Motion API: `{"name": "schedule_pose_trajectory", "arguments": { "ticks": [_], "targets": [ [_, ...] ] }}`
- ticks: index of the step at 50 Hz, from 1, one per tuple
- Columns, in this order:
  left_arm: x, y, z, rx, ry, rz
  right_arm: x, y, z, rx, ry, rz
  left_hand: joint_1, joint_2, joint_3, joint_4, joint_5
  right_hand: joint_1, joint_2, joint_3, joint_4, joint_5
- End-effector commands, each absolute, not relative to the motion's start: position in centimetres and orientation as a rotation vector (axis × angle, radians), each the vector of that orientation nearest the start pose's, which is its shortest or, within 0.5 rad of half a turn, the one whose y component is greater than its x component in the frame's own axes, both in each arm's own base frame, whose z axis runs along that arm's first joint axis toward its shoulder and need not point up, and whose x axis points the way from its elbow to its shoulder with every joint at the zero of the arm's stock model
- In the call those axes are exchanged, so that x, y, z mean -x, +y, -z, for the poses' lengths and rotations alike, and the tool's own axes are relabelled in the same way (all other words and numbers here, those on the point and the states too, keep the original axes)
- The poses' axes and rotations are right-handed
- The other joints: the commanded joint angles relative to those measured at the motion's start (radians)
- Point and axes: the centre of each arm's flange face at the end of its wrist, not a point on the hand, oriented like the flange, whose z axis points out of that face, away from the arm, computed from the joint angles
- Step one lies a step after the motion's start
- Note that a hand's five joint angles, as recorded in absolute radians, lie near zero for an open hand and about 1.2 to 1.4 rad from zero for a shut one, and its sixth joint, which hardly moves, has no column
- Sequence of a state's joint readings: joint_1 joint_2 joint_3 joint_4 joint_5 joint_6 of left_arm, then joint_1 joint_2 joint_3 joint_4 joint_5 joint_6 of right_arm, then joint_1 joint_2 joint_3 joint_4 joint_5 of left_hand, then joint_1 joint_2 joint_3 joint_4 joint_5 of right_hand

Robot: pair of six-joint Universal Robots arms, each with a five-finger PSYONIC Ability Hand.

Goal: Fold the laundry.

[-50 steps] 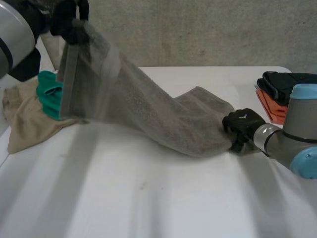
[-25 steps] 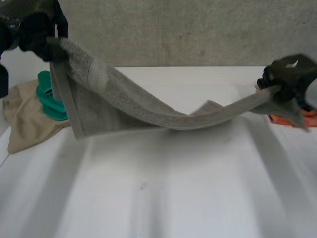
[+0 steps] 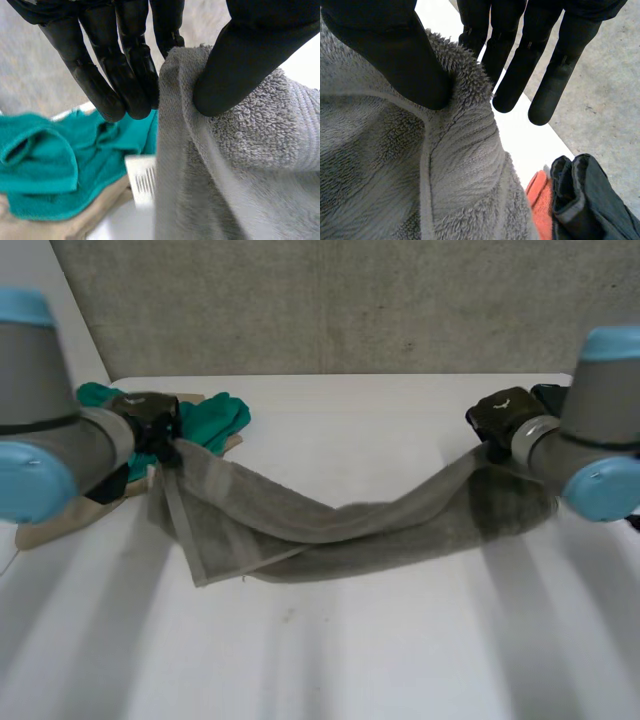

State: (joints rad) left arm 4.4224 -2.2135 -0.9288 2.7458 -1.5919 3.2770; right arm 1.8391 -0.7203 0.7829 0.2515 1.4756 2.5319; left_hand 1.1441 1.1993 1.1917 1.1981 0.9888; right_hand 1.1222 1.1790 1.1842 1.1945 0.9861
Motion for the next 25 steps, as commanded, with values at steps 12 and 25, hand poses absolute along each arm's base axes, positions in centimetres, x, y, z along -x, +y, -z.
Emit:
{"name": "schedule_pose_trajectory", "arguments": {
  "ticks": [12, 25],
  "targets": [
    [27.6, -39.7, -20.7, -0.626, 2.482, 1.832, -28.9, -39.8, -16.3, 1.085, 2.201, 2.248, -0.97, -1.025, -1.017, -1.024, -0.989, 0.274, 0.217, 0.212, 0.202, 0.236],
    [26.0, -29.4, -21.1, -0.97, 2.496, 1.6, -27.4, -38.3, -15.6, 1.109, 2.274, 2.149, -0.667, -0.722, -0.715, -0.721, -0.686, 0.274, 0.217, 0.212, 0.202, 0.236]
  ]
}}
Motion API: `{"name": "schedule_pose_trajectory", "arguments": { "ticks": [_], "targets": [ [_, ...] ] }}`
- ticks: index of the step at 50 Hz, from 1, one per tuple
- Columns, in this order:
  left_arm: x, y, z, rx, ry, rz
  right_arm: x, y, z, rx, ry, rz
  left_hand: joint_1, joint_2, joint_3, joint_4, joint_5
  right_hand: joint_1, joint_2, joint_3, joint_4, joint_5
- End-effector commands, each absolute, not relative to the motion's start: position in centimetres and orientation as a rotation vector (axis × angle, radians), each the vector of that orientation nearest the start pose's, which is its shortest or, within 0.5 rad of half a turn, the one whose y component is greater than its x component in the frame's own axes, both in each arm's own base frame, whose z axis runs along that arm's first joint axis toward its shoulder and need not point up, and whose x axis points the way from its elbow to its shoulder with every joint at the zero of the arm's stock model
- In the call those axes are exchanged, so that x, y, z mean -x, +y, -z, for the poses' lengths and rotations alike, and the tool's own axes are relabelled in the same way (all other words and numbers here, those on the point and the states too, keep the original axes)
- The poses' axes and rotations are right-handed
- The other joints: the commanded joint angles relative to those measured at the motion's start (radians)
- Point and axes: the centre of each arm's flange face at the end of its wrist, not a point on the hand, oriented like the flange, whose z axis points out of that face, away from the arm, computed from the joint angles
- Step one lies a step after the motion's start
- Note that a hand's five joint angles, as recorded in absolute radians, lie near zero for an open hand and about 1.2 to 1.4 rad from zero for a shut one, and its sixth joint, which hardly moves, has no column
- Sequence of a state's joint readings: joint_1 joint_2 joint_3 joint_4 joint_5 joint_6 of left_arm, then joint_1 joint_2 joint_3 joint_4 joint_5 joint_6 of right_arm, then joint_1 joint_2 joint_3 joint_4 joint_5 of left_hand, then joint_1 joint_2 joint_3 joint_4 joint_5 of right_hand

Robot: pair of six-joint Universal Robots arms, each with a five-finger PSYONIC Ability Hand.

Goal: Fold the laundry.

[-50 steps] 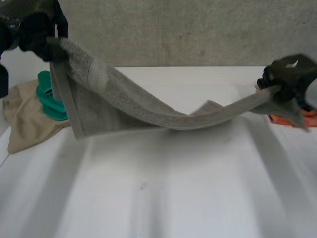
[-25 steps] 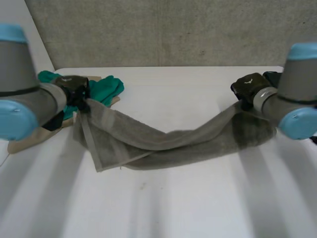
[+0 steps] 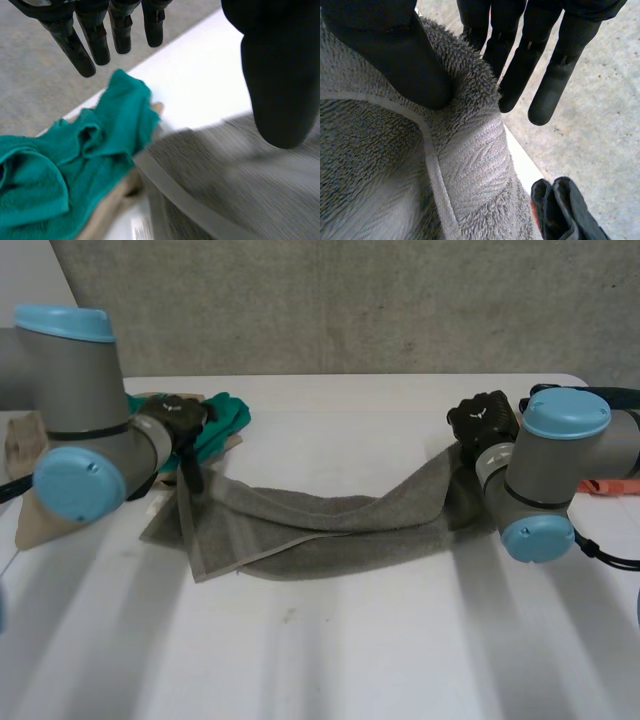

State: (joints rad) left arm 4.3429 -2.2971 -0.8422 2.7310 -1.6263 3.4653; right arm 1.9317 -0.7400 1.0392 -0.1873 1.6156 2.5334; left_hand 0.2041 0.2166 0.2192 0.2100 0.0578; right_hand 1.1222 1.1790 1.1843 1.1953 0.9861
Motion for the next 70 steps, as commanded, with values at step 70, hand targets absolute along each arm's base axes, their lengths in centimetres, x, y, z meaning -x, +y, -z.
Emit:
{"name": "schedule_pose_trajectory", "arguments": {
  "ticks": [70],
  "targets": [
    [23.8, -25.1, -33.9, -0.923, 2.2, 2.036, -22.1, -32.7, -29.5, 1.261, 2.185, 2.098, 1.192, 1.18, 1.177, 1.186, 1.164, 0.274, 0.217, 0.212, 0.201, 0.236]
  ]
}}
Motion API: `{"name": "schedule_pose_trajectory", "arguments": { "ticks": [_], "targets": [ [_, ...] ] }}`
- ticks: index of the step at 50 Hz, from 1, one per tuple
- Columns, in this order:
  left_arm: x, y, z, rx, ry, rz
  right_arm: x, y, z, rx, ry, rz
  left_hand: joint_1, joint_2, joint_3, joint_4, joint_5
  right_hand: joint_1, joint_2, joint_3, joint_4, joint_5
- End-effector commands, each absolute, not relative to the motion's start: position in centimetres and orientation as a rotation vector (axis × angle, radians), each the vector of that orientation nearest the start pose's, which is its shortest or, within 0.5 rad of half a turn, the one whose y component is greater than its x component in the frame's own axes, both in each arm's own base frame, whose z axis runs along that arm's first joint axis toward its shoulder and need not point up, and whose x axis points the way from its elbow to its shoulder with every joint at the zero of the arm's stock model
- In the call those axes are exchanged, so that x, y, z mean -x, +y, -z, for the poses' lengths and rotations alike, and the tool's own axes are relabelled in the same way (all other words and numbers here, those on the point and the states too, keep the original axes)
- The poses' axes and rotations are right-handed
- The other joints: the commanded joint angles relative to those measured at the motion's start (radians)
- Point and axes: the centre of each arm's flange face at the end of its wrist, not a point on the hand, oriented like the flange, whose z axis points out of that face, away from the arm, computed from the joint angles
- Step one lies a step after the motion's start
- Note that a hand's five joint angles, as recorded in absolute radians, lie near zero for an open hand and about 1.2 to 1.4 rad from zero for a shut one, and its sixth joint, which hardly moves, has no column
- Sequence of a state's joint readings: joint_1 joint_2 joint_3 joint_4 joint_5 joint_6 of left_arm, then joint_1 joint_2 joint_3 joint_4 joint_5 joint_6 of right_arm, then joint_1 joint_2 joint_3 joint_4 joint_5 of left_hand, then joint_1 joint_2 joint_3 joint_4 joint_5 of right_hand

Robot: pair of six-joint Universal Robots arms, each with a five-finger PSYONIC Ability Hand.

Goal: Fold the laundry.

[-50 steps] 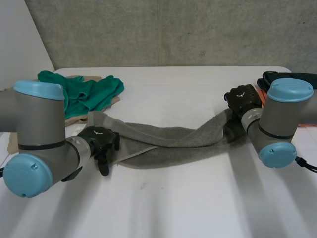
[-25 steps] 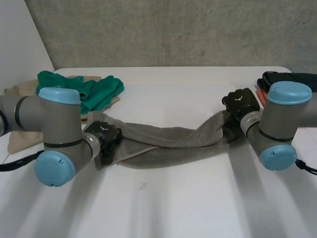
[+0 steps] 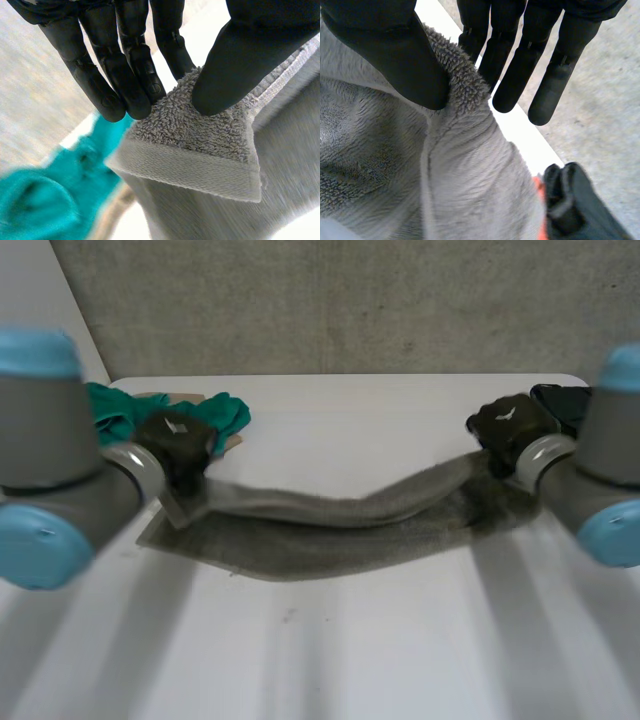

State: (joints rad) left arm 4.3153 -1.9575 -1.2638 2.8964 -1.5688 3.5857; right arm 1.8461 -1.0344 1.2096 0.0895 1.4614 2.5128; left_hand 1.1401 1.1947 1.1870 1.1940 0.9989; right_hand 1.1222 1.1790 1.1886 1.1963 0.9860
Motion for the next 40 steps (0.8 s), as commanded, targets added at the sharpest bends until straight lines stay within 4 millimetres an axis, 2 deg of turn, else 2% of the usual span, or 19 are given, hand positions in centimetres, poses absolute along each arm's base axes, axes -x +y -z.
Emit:
{"name": "schedule_pose_trajectory", "arguments": {
  "ticks": [1, 5, 8, 13, 17, 18, 21, 22, 24, 25, 27, 28, 29, 30, 31, 33, 34, 37, 40],
  "targets": [
    [23.2, -24.6, -35.7, -0.897, 2.171, 2.083, -21.5, -32.2, -31.5, 1.252, 2.148, 2.157, 0.256, 0.202, 0.209, 0.202, 0.223, 0.274, 0.217, 0.208, 0.2, 0.236],
    [22.4, -24.4, -38.0, -0.864, 2.14, 2.137, -20.1, -31.3, -34.1, 1.255, 2.145, 2.183, 0.256, 0.202, 0.209, 0.202, 0.223, 0.274, 0.217, 0.208, 0.2, 0.236],
    [22.0, -24.8, -38.1, -0.856, 2.164, 2.103, -19.5, -31.0, -34.6, 1.287, 2.162, 2.16, 0.256, 0.202, 0.209, 0.202, 0.223, 0.274, 0.217, 0.208, 0.2, 0.236],
    [22.5, -26.9, -35.1, -0.89, 2.308, 1.948, -19.8, -30.4, -34.0, 1.422, 2.164, 2.065, 0.256, 0.202, 0.209, 0.202, 0.223, 0.274, 0.217, 0.208, 0.2, 0.236],
    [24.1, -29.0, -31.9, -0.946, 2.373, 1.857, -21.0, -31.2, -31.7, 1.509, 2.155, 1.982, 0.256, 0.202, 0.209, 0.202, 0.223, 0.274, 0.217, 0.208, 0.2, 0.236],
    [24.7, -30.2, -30.8, -0.946, 2.378, 1.851, -21.6, -32.0, -30.5, 1.525, 2.155, 1.963, 0.256, 0.202, 0.209, 0.202, 0.223, 0.274, 0.217, 0.208, 0.2, 0.236],
    [25.7, -33.4, -29.8, -0.899, 2.314, 1.913, -22.7, -34.1, -28.7, 1.511, 2.17, 1.995, 0.256, 0.202, 0.209, 0.202, 0.223, 0.274, 0.217, 0.208, 0.2, 0.236],
    [26.1, -35.3, -30.3, -0.848, 2.236, 1.998, -23.5, -35.3, -28.2, 1.486, 2.163, 2.054, 0.256, 0.202, 0.209, 0.202, 0.223, 0.274, 0.217, 0.208, 0.2, 0.236],
    [26.2, -37.1, -31.4, -0.774, 2.138, 2.097, -24.3, -36.5, -28.6, 1.439, 2.129, 2.166, 0.256, 0.202, 0.209, 0.202, 0.223, 0.274, 0.217, 0.208, 0.2, 0.236],
    [26.2, -38.5, -33.2, -0.699, 2.033, 2.213, -25.1, -37.9, -29.8, 1.353, 2.068, 2.323, 0.256, 0.202, 0.209, 0.202, 0.223, 0.274, 0.217, 0.208, 0.2, 0.236],
    [26.2, -39.1, -35.8, -0.619, 1.916, 2.345, -25.5, -39.5, -31.8, 1.211, 1.966, 2.526, 0.256, 0.202, 0.209, 0.202, 0.223, 0.274, 0.217, 0.208, 0.2, 0.236],
    [26.2, -39.0, -38.8, -0.547, 1.793, 2.491, -25.6, -40.4, -33.5, 1.091, 1.866, 2.663, 0.256, 0.202, 0.209, 0.202, 0.223, 0.274, 0.217, 0.208, 0.2, 0.236],
    [26.3, -38.9, -40.3, -0.516, 1.732, 2.564, -25.6, -40.9, -34.8, 0.996, 1.79, 2.75, 0.256, 0.202, 0.209, 0.202, 0.223, 0.274, 0.217, 0.208, 0.2, 0.236],
    [26.5, -38.3, -43.0, -0.459, 1.612, 2.711, -25.5, -41.2, -35.8, 0.915, 1.721, 2.811, 0.256, 0.202, 0.209, 0.202, 0.223, 0.274, 0.217, 0.208, 0.2, 0.236],
    [26.5, -38.0, -44.1, -0.438, 1.56, 2.771, -25.4, -41.5, -37.5, 0.768, 1.586, 2.898, 0.256, 0.202, 0.209, 0.202, 0.223, 0.274, 0.217, 0.208, 0.2, 0.236],
    [26.5, -37.4, -45.8, -0.402, 1.477, 2.858, -25.3, -41.6, -39.0, 0.651, 1.453, 2.949, 0.256, 0.202, 0.209, 0.202, 0.223, 0.274, 0.217, 0.208, 0.2, 0.236],
    [26.7, -36.8, -46.7, -0.38, 1.441, 2.907, -25.1, -41.3, -40.5, 0.544, 1.316, 2.976, 0.256, 0.202, 0.209, 0.202, 0.223, 0.274, 0.217, 0.208, 0.2, 0.236],
    [26.8, -36.1, -47.0, -0.357, 1.449, 2.911, -25.0, -40.7, -41.7, 0.454, 1.195, 2.969, 0.256, 0.202, 0.209, 0.202, 0.223, 0.274, 0.217, 0.208, 0.2, 0.236],
    [26.6, -36.6, -45.5, -0.346, 1.527, 2.853, -24.9, -39.9, -40.8, 0.486, 1.223, 2.919, 0.256, 0.202, 0.209, 0.202, 0.223, 0.274, 0.217, 0.208, 0.2, 0.236]
  ]
}}
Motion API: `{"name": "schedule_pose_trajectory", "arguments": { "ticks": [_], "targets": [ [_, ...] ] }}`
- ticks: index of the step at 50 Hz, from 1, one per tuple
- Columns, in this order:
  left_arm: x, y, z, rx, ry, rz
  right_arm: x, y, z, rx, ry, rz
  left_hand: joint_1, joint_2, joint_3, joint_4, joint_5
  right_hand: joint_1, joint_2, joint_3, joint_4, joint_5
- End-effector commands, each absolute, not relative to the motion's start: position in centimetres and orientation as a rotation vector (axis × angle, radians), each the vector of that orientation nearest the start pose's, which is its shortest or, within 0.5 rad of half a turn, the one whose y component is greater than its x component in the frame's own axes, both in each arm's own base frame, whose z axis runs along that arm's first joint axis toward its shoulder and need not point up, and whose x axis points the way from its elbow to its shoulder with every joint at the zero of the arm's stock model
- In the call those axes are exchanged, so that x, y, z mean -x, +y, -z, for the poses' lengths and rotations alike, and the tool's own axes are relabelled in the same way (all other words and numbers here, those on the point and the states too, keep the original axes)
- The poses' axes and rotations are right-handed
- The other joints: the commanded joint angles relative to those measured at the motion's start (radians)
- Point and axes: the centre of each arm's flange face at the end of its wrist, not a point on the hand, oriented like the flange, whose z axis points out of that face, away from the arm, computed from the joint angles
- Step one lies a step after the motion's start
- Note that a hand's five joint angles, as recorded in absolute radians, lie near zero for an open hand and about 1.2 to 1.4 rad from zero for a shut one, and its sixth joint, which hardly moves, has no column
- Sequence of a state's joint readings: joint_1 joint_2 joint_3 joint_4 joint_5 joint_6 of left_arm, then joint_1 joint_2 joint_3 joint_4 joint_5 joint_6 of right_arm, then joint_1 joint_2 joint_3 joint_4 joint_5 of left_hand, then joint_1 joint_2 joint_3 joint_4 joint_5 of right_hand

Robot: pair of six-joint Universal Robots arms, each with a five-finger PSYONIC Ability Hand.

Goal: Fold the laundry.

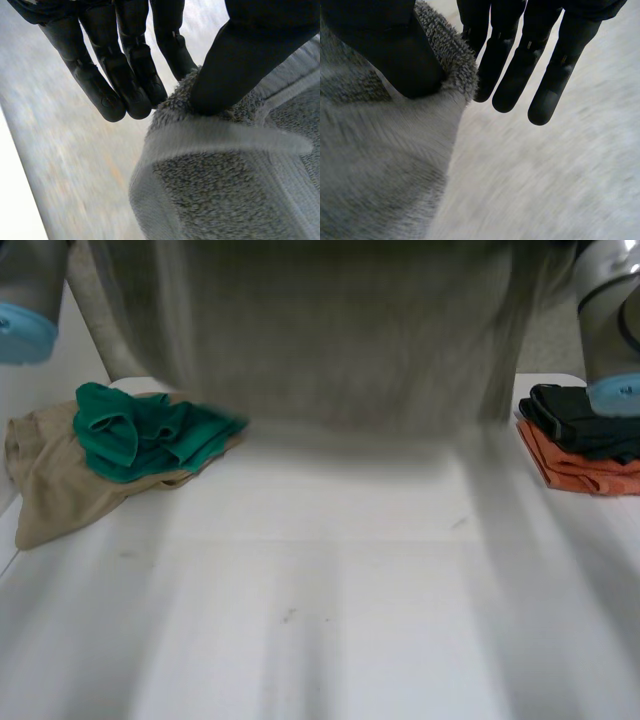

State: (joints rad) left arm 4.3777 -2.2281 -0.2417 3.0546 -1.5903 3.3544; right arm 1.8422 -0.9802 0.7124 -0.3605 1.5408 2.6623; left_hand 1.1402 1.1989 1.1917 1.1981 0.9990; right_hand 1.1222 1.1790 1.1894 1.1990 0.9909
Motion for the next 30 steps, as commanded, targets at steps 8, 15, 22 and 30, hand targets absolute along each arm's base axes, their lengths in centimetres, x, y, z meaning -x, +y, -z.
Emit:
{"name": "schedule_pose_trajectory", "arguments": {
  "ticks": [8, 15, 22, 30],
  "targets": [
    [25.7, -38.5, -37.3, -0.42, 1.861, 2.595, -24.6, -38.7, -33.8, 0.712, 1.596, 2.685, 0.256, 0.197, 0.205, 0.198, 0.223, 0.274, 0.217, 0.207, 0.197, 0.231],
    [26.0, -37.2, -26.7, -0.611, 2.246, 2.265, -23.9, -36.9, -24.1, 0.935, 1.956, 2.285, 0.256, 0.197, 0.205, 0.198, 0.223, 0.274, 0.217, 0.207, 0.197, 0.231],
    [25.6, -36.3, -18.6, -0.747, 2.39, 2.011, -23.1, -35.8, -15.2, 1.068, 2.159, 1.977, 0.256, 0.197, 0.205, 0.198, 0.223, 0.274, 0.217, 0.207, 0.197, 0.231],
    [24.3, -36.1, -17.2, -0.784, 2.407, 1.902, -21.9, -36.5, -11.4, 1.106, 2.29, 1.897, 0.256, 0.197, 0.205, 0.198, 0.223, -0.144, -0.201, -0.211, -0.221, -0.187]
  ]
}}
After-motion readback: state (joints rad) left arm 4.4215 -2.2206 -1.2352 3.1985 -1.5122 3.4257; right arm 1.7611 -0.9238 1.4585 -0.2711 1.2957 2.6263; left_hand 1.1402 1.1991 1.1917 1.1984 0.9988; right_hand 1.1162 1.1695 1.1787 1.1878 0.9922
